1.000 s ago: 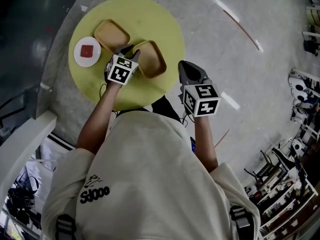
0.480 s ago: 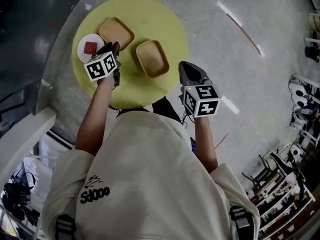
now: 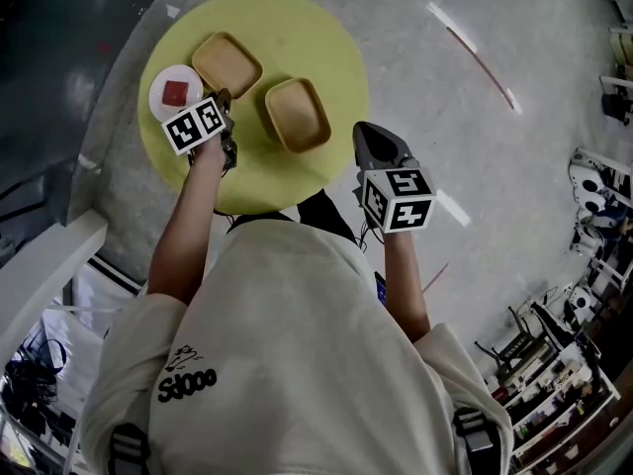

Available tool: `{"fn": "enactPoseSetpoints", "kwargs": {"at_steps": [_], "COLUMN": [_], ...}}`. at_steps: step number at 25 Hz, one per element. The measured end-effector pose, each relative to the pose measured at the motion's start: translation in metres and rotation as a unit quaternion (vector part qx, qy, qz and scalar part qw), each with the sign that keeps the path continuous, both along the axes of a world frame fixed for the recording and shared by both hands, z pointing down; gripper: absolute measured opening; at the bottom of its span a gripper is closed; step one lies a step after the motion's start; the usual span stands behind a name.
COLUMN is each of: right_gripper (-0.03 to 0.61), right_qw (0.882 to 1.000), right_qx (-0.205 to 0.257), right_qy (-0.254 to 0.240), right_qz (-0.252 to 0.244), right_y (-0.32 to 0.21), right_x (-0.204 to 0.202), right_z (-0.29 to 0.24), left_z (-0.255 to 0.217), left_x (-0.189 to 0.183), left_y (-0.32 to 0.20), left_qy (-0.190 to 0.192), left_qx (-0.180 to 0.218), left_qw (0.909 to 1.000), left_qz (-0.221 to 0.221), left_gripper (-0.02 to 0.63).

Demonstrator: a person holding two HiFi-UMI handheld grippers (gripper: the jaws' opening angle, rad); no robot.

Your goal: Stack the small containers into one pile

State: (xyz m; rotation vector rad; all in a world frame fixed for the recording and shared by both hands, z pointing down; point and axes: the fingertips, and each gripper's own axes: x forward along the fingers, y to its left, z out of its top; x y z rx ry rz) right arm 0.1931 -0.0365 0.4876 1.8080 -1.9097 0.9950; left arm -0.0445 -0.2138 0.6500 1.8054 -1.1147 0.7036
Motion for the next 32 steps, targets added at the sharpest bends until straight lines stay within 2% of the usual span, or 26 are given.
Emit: {"fn": "enactPoseSetpoints", "kwargs": {"at_steps": [8, 13, 19, 32], "right_gripper": [0.011, 0.011, 0.011, 0.011], "right_qw": [1.0, 1.0, 1.0, 0.999], "right_qx": [-0.004, -0.007, -0.005, 0.014], "right_qy": [0.001, 0.001, 0.0, 0.01], "right_qz": [0.001, 0.003, -0.001, -0.037], "right_y": [0.0, 0.003, 0.0, -0.015], "right_x": [0.001, 0.001, 0.0, -0.001], "right_z": [0.0, 0.002, 0.001, -0.004], "left_z": [0.013, 0.016, 0.014, -0.015], "left_x": [-0.004, -0.005, -0.006, 0.026], "left_y": [-0.013, -0.018, -0.019, -0.002], "left_qy": [0.058, 0.072, 0.074, 0.154], "left_qx": [-0.017, -0.021, -0.015, -0.001], "left_qw": [0.9971, 0.9953, 0.9947, 0.9853], "left_qz": [-0.045, -0.062, -0.069, -0.074], "left_gripper": [0.117, 0.087, 0.037, 0.023]}}
